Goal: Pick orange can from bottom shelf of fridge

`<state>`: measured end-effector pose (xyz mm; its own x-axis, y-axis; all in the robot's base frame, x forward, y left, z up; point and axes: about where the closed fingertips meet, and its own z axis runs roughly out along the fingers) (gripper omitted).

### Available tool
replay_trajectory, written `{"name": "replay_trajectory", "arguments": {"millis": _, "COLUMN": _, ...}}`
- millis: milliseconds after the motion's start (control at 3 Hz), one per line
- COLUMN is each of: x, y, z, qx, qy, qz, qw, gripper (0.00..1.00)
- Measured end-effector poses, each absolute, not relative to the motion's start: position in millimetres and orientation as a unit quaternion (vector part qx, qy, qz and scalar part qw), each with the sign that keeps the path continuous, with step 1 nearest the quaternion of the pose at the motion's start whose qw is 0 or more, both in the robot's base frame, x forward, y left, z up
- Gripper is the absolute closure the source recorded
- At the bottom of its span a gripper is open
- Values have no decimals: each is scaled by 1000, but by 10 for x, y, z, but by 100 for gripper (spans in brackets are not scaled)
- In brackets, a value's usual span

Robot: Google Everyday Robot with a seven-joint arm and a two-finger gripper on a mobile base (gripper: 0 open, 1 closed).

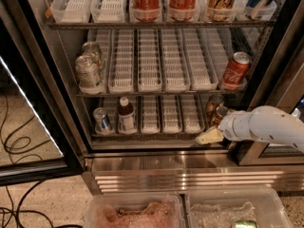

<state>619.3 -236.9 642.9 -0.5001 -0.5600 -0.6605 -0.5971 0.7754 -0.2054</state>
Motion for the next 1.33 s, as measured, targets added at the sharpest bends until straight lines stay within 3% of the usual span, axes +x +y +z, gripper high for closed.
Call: {"name": "replay_trajectory", "arguments": {"millis": 1333, "x": 6336, "y": -2388, "z": 6275, "qx": -280, "qy": 886, "qz": 7, "qw": 370, "gripper": 0}}
